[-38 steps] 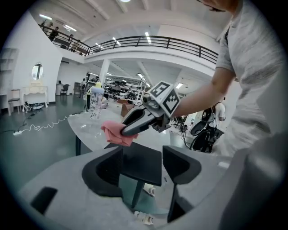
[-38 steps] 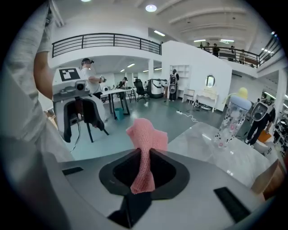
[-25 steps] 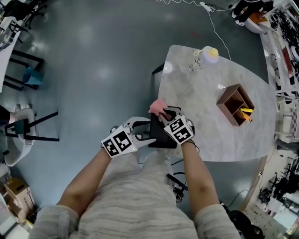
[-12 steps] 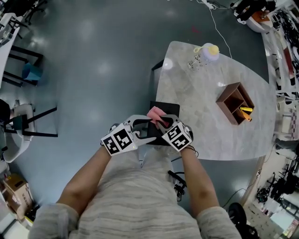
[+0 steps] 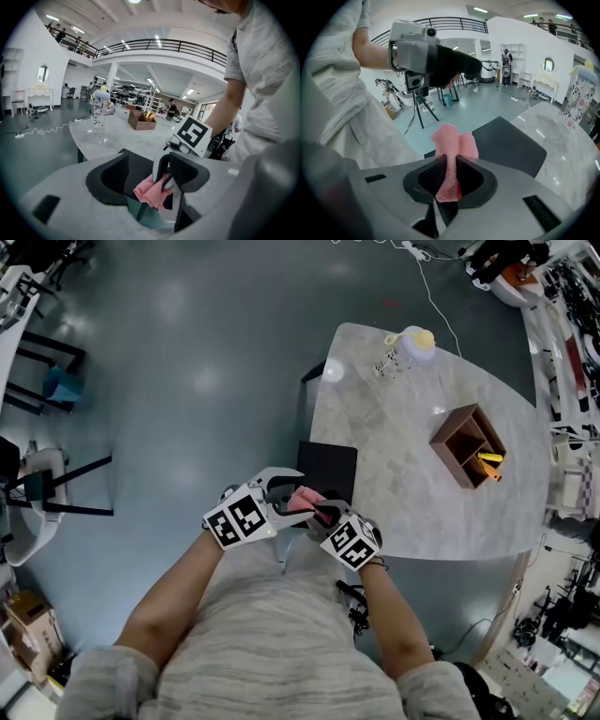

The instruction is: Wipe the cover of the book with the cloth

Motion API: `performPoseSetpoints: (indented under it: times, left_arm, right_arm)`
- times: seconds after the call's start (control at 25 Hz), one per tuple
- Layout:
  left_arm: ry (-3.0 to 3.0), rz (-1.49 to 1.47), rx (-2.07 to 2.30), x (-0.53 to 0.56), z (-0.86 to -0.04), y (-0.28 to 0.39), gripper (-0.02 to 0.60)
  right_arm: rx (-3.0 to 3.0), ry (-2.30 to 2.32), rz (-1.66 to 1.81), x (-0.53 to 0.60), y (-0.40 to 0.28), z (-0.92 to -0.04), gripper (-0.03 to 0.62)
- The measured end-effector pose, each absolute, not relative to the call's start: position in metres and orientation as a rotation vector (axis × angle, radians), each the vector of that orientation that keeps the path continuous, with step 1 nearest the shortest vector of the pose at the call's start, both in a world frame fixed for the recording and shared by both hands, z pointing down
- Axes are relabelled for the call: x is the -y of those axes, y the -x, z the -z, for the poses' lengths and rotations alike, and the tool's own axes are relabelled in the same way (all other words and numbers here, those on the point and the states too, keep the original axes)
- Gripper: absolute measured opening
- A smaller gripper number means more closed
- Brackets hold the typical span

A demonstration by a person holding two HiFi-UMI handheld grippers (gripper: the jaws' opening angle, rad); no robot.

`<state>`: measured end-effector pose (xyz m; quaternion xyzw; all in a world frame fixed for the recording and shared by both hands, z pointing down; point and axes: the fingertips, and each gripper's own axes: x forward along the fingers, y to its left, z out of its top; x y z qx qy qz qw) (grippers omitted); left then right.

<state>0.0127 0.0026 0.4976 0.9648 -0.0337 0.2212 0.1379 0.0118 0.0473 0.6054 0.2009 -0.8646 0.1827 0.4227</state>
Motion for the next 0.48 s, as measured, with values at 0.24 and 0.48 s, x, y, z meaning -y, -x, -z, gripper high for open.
performPoseSetpoints:
  times: [0.24, 0.48]
  left_arm:
    - [-2.792, -0.647, 0.088, -0.007, -0.499, -0.014, 0.270]
    - [-2.794, -0.648, 0.089, -0.005, -0.496, -0.016, 0.270]
  right_arm:
    - [2.165, -0.357, -0.540, -0.085, -0.009, -0.604, 0.057]
    - [2.216, -0.520, -0.570, -0.036, -0.035, -0.583, 0.057]
